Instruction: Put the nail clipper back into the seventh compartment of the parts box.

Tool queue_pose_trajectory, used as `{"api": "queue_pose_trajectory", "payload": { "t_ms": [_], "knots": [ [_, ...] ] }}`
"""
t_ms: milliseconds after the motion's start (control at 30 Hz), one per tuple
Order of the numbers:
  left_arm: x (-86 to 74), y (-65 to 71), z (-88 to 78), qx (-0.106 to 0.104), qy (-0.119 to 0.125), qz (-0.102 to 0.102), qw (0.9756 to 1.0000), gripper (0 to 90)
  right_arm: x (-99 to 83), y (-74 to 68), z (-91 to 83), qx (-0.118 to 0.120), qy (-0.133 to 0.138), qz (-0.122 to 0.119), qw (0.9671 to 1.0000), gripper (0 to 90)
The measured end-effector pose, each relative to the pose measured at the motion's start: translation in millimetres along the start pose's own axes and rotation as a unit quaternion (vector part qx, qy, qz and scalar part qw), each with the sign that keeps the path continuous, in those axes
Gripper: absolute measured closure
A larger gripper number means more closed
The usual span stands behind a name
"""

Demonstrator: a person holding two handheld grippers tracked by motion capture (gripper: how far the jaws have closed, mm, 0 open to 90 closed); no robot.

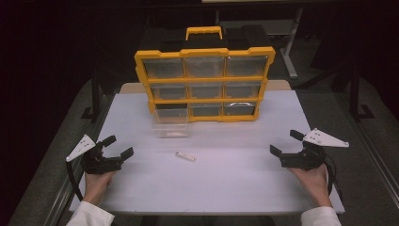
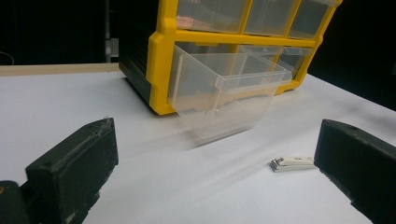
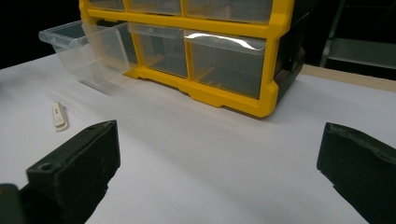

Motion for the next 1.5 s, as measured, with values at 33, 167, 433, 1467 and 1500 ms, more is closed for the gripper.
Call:
{"api": "queue_pose_trajectory", "payload": {
  "t_ms": [33, 167, 433, 1467, 1500],
  "knots": [
    [-0.1, 0.0, 0.2, -0.001, 0.001, -0.002, 1.0, 0.0, 0.1, -0.2, 0.6, -0.001, -0.002, -0.001, 1.0, 0.0],
    [-0.4, -0.7, 0.3, 0.0, 0.0, -0.003, 1.0, 0.0, 0.1, -1.3, 2.0, 0.001, -0.009, -0.003, 1.0, 0.0],
    [-0.6, -1.1, 0.0, 0.0, 0.002, -0.004, 1.0, 0.0, 1.6, -4.3, 4.9, 0.008, -0.012, 0.0, 0.9999, 0.0],
    [-1.0, -0.6, 2.2, -0.01, 0.004, -0.012, 0.9999, 0.0, 25.7, -31.9, 34.8, 0.029, -0.069, -0.048, 0.9961, 0.0],
    [-0.9, -0.7, 2.1, -0.01, 0.005, -0.012, 0.9999, 0.0, 26.5, -32.8, 36.0, 0.03, -0.071, -0.049, 0.9958, 0.0]
  ]
}}
Point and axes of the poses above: each handheld gripper's, and its own axes: z roughly forward along the jaws, x roughly out of its top, y roughly to its right, the point moved 1 cm from there along z, roughly forward along the jaws, and after that the axes turned 15 degrees about -y, right-handed, at the moved point
